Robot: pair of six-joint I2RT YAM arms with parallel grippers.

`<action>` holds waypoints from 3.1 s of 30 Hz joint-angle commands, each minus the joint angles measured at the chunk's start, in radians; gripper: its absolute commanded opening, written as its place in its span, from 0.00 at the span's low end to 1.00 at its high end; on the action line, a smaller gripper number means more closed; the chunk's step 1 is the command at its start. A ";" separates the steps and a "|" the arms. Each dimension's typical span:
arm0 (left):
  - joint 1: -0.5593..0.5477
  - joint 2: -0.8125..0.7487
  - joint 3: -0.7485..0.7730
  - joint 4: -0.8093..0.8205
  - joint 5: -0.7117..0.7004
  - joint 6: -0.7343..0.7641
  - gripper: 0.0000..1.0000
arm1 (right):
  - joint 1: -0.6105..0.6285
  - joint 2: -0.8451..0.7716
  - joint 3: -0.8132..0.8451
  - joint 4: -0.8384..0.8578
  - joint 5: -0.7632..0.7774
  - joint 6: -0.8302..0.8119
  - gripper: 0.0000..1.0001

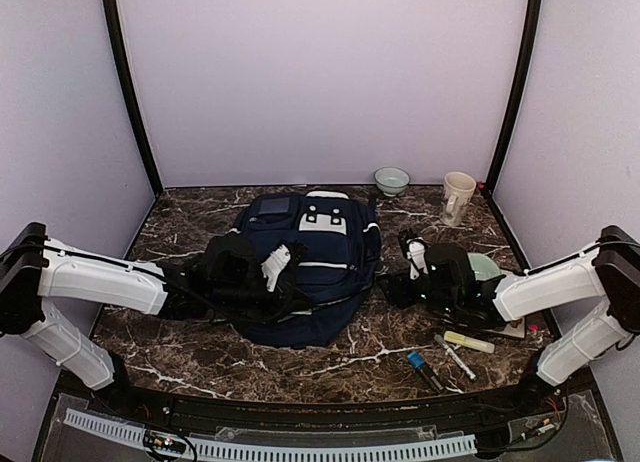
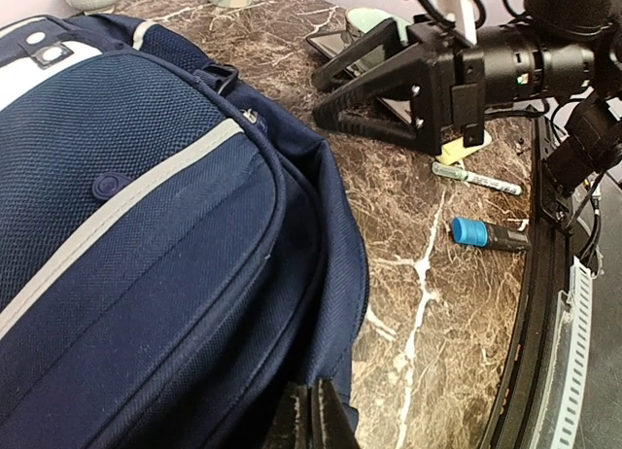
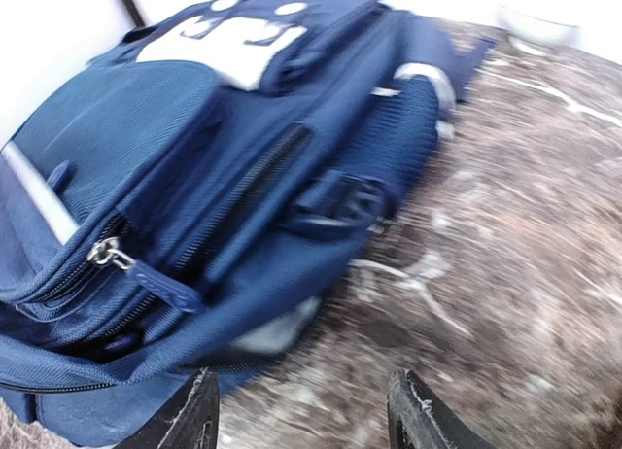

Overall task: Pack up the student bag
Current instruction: Place the largest pocket of the bag in the student bag, then rotate the student bag at the center of the board.

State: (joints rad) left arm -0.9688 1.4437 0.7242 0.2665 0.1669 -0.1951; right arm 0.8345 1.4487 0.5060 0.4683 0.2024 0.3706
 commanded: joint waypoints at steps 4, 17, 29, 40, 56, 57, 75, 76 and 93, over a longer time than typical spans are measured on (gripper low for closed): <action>-0.030 0.131 0.133 0.105 0.075 -0.041 0.00 | -0.019 -0.159 -0.099 -0.084 0.126 0.109 0.61; -0.057 0.141 0.182 0.076 0.030 -0.014 0.37 | -0.020 -0.443 -0.200 -0.063 -0.032 0.104 0.63; -0.051 -0.219 0.021 -0.175 -0.505 -0.026 0.76 | 0.112 -0.342 -0.150 0.062 -0.221 0.015 0.63; 0.247 -0.176 0.074 -0.308 -0.490 -0.142 0.77 | 0.255 -0.108 -0.035 0.104 -0.224 0.002 0.62; 0.562 0.143 0.203 -0.180 -0.127 -0.184 0.76 | 0.339 0.183 0.064 0.165 -0.315 0.052 0.61; 0.566 0.165 0.217 -0.183 -0.121 -0.182 0.76 | 0.339 0.196 0.065 0.171 -0.316 0.056 0.61; 0.591 0.422 0.353 -0.124 0.094 -0.191 0.66 | 0.310 0.371 0.139 0.134 -0.249 0.127 0.60; 0.590 0.430 0.357 -0.120 0.109 -0.190 0.65 | 0.301 0.376 0.138 0.134 -0.249 0.134 0.60; 0.589 0.481 0.295 -0.035 0.168 -0.294 0.02 | 0.111 0.410 0.091 0.154 -0.256 0.192 0.58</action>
State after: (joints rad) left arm -0.3637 1.9316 1.0847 0.2825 0.3134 -0.4572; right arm 1.0237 1.8282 0.6281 0.6670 -0.1844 0.5369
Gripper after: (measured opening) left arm 0.042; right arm 0.583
